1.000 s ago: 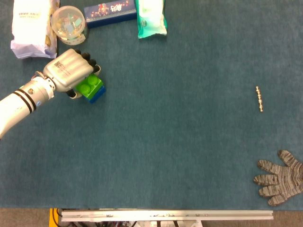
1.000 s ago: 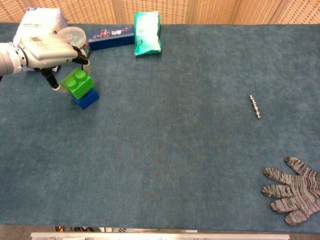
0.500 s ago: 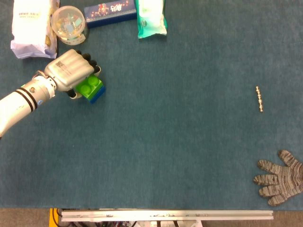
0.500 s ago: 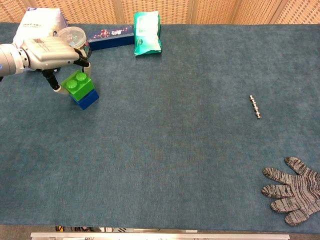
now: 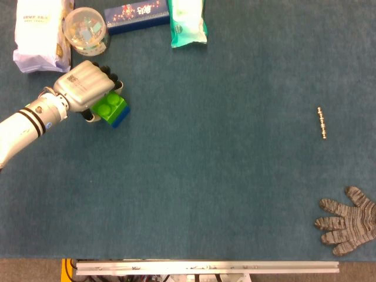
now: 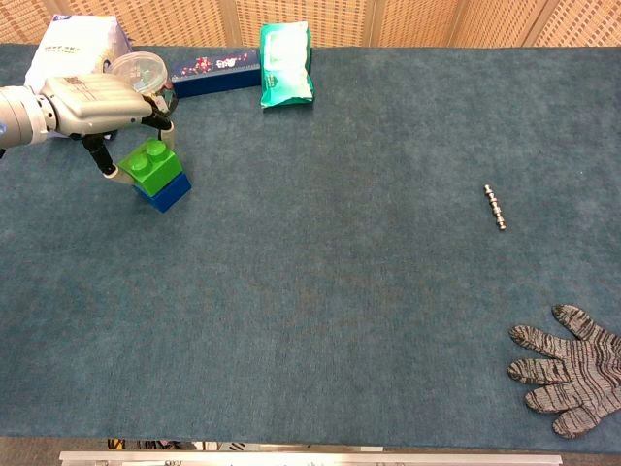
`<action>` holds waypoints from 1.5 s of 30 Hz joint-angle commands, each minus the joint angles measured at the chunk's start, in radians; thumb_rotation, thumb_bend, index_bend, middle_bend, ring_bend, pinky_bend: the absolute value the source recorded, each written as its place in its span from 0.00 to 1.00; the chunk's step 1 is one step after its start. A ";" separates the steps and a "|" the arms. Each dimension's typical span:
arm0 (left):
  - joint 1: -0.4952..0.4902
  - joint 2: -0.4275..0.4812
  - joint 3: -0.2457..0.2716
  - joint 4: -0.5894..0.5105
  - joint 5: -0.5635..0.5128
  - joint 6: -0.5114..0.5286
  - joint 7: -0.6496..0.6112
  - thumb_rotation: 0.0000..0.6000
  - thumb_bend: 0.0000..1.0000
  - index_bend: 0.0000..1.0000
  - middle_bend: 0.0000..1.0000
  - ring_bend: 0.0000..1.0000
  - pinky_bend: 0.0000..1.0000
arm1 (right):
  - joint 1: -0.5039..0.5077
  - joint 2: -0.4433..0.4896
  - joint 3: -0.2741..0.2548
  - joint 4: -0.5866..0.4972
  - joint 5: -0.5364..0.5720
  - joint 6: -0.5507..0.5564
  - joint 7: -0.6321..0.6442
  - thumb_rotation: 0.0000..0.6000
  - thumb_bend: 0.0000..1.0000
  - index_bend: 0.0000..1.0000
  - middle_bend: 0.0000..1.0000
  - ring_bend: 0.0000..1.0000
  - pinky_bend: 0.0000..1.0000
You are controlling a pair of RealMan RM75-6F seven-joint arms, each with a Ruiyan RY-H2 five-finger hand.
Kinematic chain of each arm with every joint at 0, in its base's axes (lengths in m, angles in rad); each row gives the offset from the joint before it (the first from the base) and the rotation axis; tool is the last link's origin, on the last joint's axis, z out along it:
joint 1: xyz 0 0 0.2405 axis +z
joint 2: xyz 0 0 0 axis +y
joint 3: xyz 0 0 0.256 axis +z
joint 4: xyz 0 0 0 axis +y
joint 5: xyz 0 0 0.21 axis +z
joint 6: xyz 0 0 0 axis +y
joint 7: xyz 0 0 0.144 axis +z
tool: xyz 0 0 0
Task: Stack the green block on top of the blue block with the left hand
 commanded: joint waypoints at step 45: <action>0.203 0.083 -0.085 -0.179 -0.228 0.252 0.141 1.00 0.22 0.09 0.16 0.14 0.30 | -0.004 0.003 0.003 0.020 -0.001 -0.001 0.035 1.00 0.21 0.38 0.38 0.27 0.39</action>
